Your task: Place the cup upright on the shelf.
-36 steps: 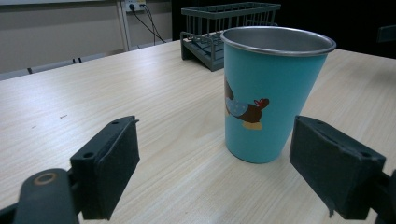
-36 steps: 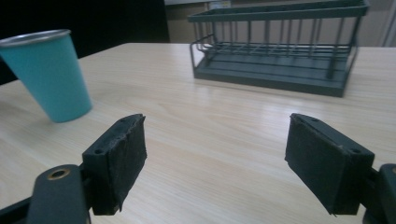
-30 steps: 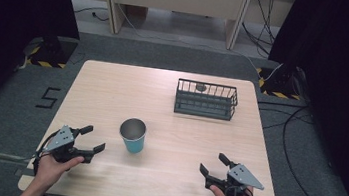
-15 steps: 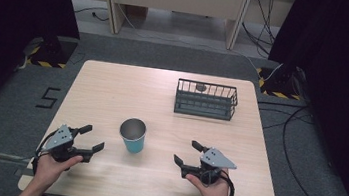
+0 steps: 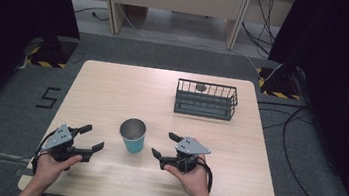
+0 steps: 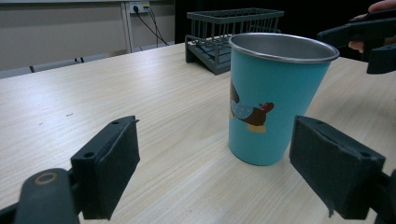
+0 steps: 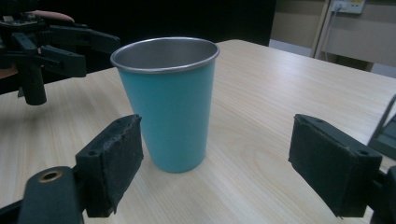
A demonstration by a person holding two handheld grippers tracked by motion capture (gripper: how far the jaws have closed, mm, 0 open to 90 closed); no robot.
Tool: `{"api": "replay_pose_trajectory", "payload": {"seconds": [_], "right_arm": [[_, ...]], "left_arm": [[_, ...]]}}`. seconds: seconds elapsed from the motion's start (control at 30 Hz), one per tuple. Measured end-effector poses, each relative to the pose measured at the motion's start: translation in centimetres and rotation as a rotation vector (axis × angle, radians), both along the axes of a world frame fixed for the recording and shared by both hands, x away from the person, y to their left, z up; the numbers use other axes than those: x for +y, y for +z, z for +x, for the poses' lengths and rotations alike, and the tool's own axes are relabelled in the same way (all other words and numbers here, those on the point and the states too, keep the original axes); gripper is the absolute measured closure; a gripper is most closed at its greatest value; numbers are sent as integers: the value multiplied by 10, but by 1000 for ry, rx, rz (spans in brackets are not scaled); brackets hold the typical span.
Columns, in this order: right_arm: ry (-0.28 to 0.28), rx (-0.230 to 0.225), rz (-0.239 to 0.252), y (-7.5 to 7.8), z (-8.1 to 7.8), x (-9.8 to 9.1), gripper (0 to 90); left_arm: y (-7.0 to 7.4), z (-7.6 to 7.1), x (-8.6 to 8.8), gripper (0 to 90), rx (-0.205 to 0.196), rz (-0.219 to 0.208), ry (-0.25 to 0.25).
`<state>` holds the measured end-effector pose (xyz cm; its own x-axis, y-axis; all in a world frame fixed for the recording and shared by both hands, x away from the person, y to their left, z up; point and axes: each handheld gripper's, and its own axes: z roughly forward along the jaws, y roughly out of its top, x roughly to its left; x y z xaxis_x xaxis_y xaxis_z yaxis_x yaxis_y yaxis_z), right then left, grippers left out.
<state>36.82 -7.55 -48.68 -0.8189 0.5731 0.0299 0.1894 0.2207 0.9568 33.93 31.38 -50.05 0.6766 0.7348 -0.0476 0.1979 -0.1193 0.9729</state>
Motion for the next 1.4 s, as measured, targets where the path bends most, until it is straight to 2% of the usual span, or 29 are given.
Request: {"api": "replay_pose_trajectory", "payload": {"seconds": [0.4, 0.47, 0.73, 0.9, 1.13, 1.4], "right_arm": [[47, 10, 16, -5, 11, 30, 174], [64, 10, 2, -8, 15, 40, 167], [96, 5, -2, -11, 21, 63, 161], [93, 9, -15, -16, 25, 76, 159], [87, 13, -15, -22, 31, 87, 154], [96, 23, -10, -23, 34, 89, 170]], "left_arm": [[0, 0, -1, 153, 0, 3, -1], [0, 0, 0, 153, -1, 1, 0], [0, 0, 1, 153, -1, -3, 0], [0, 0, 1, 153, -2, -4, -1], [0, 0, 1, 154, -1, -4, 1], [0, 0, 1, 154, 1, -1, 0]]}}
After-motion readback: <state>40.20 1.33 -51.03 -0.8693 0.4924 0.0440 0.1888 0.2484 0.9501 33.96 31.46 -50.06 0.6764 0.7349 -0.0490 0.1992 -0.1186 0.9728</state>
